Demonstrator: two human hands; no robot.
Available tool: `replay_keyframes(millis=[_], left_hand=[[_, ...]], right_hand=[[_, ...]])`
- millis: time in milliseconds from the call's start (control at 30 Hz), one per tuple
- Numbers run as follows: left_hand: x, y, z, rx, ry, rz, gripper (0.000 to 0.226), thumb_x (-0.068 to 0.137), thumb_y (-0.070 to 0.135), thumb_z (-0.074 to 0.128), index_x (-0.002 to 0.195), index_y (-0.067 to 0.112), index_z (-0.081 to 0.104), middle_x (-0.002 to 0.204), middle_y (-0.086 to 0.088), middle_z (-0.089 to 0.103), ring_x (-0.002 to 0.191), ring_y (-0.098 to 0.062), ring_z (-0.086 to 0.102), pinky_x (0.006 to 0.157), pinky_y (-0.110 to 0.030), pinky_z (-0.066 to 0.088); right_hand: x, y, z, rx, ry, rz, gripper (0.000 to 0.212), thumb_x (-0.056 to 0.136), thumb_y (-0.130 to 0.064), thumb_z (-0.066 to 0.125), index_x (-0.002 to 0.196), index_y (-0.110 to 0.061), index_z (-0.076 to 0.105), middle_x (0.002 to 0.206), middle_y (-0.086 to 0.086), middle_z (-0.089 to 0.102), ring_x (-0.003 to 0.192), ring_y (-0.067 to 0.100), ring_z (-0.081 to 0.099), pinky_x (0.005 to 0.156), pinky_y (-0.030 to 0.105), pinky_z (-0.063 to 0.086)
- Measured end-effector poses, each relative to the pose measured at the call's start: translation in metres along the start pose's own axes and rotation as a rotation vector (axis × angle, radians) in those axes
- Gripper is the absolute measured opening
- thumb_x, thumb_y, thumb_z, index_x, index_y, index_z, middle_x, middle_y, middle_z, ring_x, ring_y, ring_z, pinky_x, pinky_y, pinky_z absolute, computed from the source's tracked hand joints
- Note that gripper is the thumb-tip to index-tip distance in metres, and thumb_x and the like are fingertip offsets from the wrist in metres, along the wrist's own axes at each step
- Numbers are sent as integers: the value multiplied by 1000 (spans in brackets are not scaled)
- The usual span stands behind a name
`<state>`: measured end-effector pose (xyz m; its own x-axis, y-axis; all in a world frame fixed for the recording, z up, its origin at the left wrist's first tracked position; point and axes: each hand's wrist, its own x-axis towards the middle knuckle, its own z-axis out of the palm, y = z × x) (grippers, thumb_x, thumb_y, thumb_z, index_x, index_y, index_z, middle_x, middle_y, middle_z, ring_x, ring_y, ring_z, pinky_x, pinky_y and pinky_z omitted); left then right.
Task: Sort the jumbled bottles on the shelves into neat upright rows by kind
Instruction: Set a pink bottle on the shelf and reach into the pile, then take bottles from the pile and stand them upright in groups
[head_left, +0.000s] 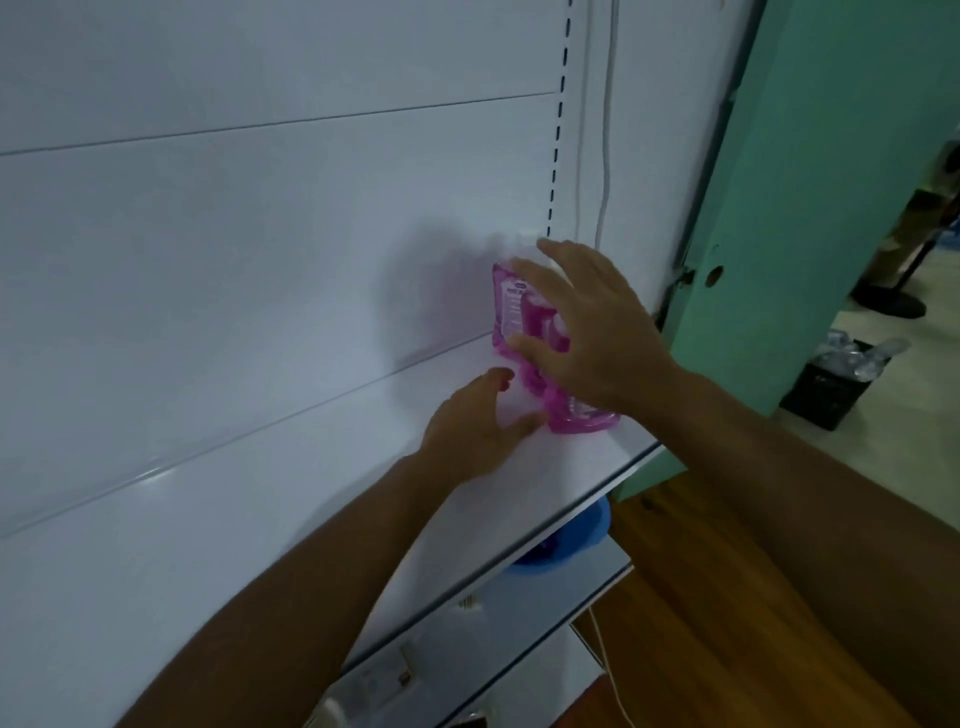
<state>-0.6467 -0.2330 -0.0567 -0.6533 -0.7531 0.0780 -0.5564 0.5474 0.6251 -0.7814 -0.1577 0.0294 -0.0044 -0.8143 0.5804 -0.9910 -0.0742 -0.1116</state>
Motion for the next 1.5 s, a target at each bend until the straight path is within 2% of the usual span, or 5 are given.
replay_keyframes(millis=[200,767,867,1100,1500], left_hand=[[-65,-61,-67,180,102,-212,79,86,70,43,150,27,26,155,5,34,139,-20,36,114,-39,29],[-375,-161,-259,519,564,-404,39,92,48,50,116,20,63,113,3,67,99,-15,60,83,-36,51],[-407,-171,-282,590,625,-409,31,90,40,54,111,20,64,108,3,68,97,-16,61,81,-38,51],[-447,-211,-293,456,658,-549,56,93,38,58,142,20,37,145,1,44,133,-19,41,106,-32,37],[-469,-239,-301,364,568,-395,54,94,41,55,140,19,37,143,1,45,129,-17,42,102,-27,34]], right_hand=[[39,-78,38,177,-160,-147,68,91,-62,42,148,-27,32,154,1,34,142,22,31,113,46,31],[70,-445,87,632,-341,-595,63,91,-49,56,146,-26,35,151,-3,37,135,18,38,109,40,37],[66,-484,93,684,-382,-559,65,90,-46,60,146,-25,35,149,1,39,133,20,41,108,39,37],[61,-539,113,691,-492,-391,84,80,-56,69,147,-26,28,144,7,42,127,28,46,101,47,45],[63,-587,126,674,-355,-156,75,74,-47,77,137,-22,45,131,7,54,113,25,54,85,33,48]])
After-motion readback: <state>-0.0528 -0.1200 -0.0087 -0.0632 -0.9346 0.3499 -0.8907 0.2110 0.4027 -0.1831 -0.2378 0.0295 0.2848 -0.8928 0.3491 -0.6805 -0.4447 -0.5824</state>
